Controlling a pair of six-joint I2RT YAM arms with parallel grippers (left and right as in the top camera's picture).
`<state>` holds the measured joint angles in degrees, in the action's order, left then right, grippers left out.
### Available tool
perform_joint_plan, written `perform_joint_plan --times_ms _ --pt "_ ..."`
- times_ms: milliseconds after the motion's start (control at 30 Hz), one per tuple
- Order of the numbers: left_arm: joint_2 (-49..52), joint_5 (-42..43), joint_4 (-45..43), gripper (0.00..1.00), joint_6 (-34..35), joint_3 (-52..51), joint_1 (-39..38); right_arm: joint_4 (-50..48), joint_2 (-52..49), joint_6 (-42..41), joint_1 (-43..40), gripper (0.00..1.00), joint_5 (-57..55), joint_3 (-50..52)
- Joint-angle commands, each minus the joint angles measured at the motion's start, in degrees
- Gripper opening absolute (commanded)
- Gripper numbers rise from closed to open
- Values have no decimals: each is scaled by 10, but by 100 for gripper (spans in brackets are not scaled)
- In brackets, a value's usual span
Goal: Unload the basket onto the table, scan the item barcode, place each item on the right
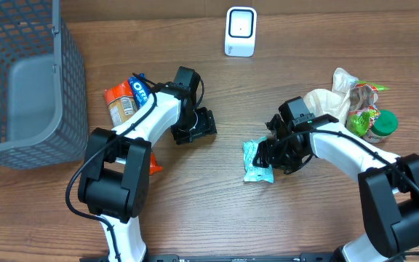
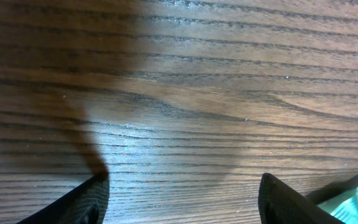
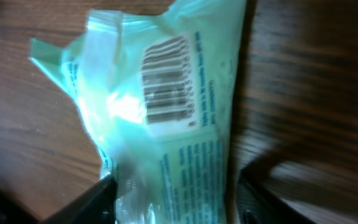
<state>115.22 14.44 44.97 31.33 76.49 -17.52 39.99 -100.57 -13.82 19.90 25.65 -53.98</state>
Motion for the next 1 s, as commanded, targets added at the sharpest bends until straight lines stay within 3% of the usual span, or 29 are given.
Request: perform_joint_plan --times_ms 0,133,300,733,967 --pt "23 -44 -2 71 -5 -17 6 -23 6 2 0 51 10 23" --pt "23 -44 -2 71 -5 -18 6 -46 6 2 0 35 3 40" --pt "23 -44 -3 71 -5 -18 6 -46 6 2 0 26 -18 49" --pt "23 -44 -5 71 -5 -17 6 -48 7 9 0 26 -152 -37" --pt "23 -44 -7 70 -5 -18 6 -45 10 107 1 23 -226 -130"
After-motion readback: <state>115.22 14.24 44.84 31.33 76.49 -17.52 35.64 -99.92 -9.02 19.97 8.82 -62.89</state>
